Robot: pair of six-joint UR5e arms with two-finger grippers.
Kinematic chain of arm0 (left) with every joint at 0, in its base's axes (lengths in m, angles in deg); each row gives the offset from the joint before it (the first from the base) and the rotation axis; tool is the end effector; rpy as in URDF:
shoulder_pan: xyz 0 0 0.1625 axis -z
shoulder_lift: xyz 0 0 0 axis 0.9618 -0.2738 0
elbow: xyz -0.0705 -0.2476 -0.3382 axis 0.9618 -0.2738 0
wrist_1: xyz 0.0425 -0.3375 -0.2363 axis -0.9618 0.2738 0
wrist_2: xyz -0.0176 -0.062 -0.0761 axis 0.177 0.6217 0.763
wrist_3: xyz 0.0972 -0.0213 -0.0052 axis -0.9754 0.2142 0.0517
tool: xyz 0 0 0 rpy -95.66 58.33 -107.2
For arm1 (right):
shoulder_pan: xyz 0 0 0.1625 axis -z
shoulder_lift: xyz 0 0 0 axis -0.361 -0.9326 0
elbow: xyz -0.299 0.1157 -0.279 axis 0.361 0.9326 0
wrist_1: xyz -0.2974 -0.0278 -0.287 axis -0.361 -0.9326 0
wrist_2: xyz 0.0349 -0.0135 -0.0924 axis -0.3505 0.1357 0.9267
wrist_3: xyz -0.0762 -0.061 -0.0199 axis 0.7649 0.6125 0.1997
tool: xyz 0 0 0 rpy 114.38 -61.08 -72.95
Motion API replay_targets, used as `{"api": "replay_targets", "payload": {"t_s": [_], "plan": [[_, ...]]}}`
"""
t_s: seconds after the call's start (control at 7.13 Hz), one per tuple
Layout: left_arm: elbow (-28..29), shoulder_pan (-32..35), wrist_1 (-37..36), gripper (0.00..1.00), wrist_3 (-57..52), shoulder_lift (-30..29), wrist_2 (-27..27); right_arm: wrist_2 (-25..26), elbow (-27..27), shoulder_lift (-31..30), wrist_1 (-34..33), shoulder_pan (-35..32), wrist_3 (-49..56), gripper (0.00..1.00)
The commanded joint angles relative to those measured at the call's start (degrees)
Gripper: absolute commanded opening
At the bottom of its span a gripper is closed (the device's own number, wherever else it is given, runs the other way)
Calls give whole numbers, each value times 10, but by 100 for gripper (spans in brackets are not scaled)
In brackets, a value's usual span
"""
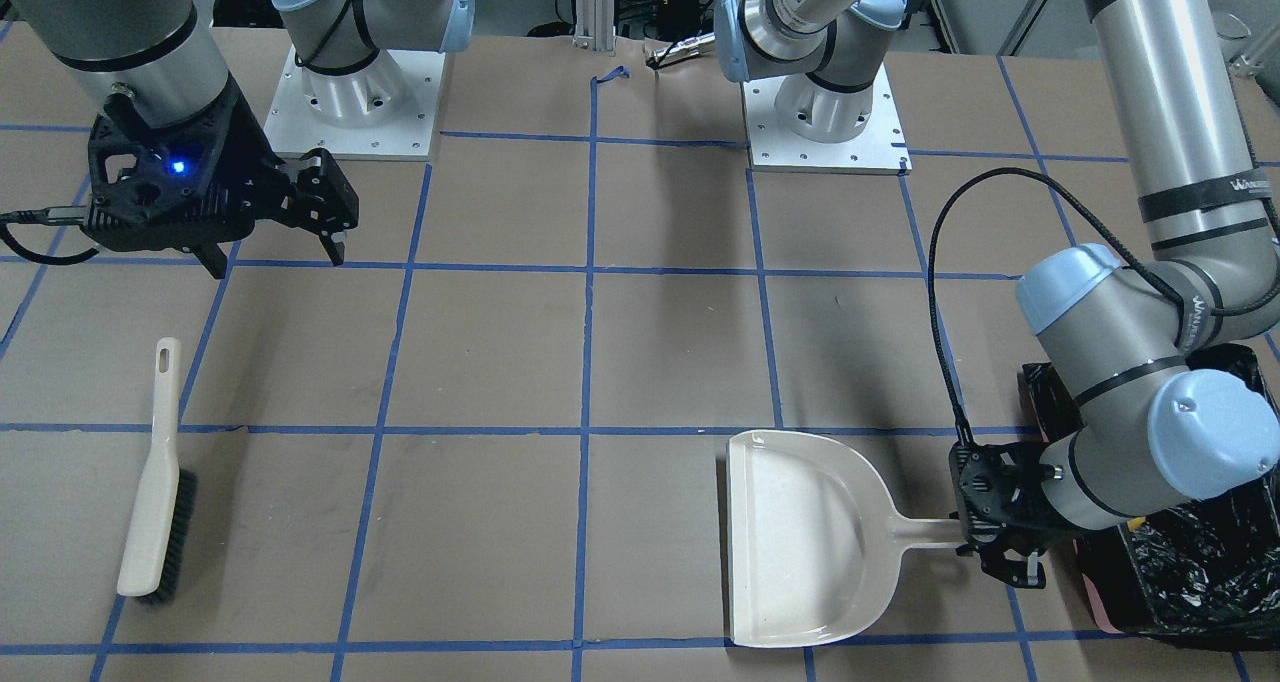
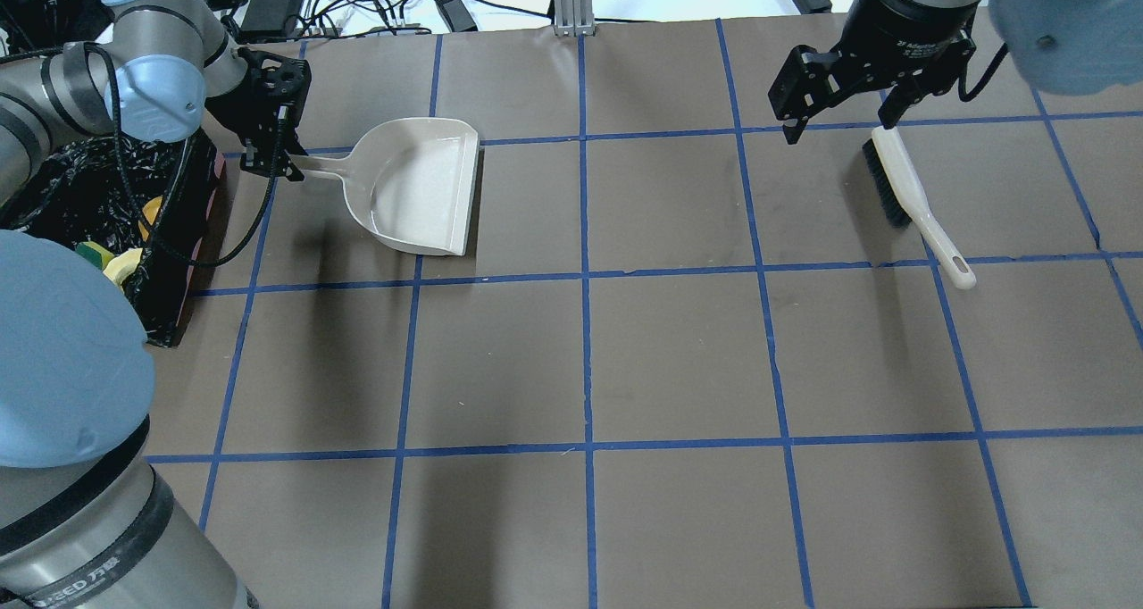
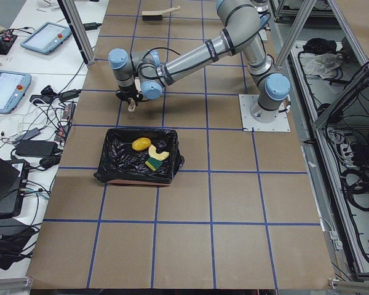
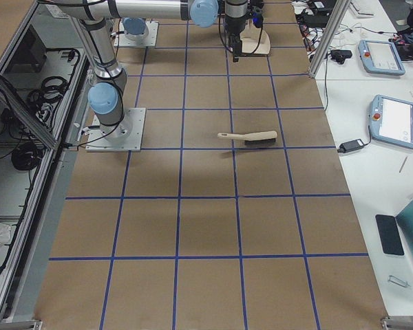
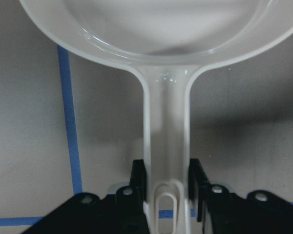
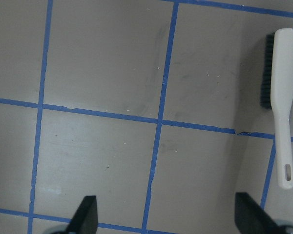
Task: Sweep and dump trash into bin
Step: 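Lower the empty dustpan back onto the table with the left gripper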
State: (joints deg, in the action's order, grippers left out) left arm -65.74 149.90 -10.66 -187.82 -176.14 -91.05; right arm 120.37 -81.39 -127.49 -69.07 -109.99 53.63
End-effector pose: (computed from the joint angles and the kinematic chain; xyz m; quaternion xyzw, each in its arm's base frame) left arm 0.0334 -0.7003 0.2506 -0.7201 -0.6930 0.0203 0.0265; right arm 0.1256 -0.5260 0.4863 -0.0713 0.9970 -0.0283 0.0124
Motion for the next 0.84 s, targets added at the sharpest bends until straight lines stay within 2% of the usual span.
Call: {"api": "replay_targets", "payload": {"t_s": [0.0,0.14,0.42,0.7], "plan": [[-8,0,-9,46,0,0,1,1,-1,0,0,1,2,100],[-8,1,-11,82,5,5,1,0,-1,0,0,0,0,100],[1,-2,1,84,14,51,-1,2,-3,0,-1,1,3,100],[2,1,59,83,84,106,3,0,-3,0,0,1,0,100]]}}
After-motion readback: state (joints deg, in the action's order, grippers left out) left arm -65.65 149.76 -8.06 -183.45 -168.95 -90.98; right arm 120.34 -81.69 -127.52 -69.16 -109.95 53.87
